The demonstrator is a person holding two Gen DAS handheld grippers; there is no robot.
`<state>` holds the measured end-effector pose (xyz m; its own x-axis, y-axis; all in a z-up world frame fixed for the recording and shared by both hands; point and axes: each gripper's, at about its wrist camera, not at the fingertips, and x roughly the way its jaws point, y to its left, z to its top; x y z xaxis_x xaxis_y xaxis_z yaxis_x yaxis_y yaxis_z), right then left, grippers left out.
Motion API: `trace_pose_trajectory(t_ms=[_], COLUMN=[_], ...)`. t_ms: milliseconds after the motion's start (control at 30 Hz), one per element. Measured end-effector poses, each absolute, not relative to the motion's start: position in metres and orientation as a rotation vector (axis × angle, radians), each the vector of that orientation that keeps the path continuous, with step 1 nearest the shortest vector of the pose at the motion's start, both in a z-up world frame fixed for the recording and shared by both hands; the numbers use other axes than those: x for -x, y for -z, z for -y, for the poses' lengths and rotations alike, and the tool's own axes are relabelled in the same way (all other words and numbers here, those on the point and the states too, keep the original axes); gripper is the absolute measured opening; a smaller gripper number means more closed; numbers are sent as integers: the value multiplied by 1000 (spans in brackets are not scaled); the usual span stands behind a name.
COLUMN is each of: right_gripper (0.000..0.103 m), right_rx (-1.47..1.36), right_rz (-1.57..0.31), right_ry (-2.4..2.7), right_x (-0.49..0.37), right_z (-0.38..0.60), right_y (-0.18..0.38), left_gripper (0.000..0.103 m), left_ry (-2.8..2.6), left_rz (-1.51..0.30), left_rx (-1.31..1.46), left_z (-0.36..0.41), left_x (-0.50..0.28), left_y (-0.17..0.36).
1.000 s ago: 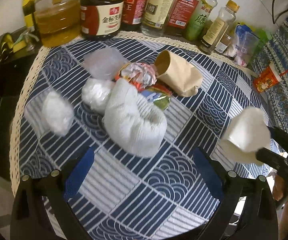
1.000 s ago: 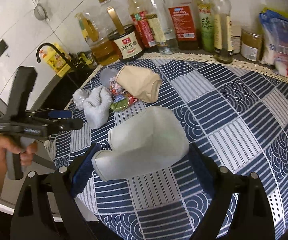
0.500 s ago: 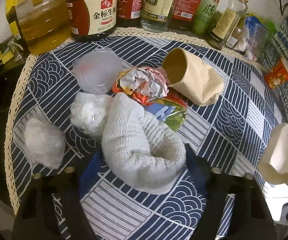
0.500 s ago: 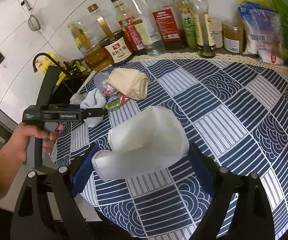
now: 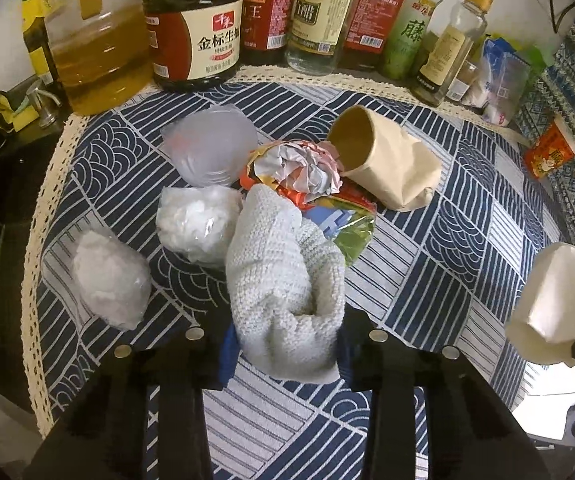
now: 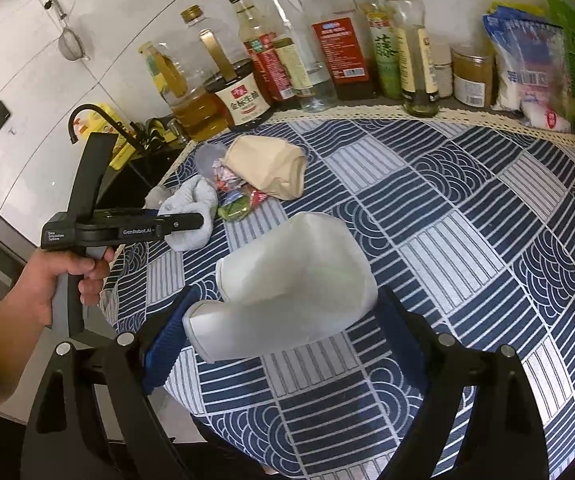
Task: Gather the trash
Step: 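Grasp the white knit cloth with the left tool while the right tool holds the cup, then carry the knit cloth and paper cup down toward the black bin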
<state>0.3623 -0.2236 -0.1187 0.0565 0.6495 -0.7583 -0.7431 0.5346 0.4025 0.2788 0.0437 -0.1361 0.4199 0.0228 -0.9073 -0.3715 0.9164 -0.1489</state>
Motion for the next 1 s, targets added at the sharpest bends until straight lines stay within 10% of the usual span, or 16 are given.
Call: trace_pose_trajectory(t_ms=[1000], right_gripper=[88], right_rx=[149], right_rz=[-1058], right_ry=[-1111], right_x=[-266], right_z=[187], right_y=[97], left_gripper=[37], left_ry=[-134], left_rz=[-1026], left_rx=[413], left_z=[-11], left_x=[-153], left_y=[93])
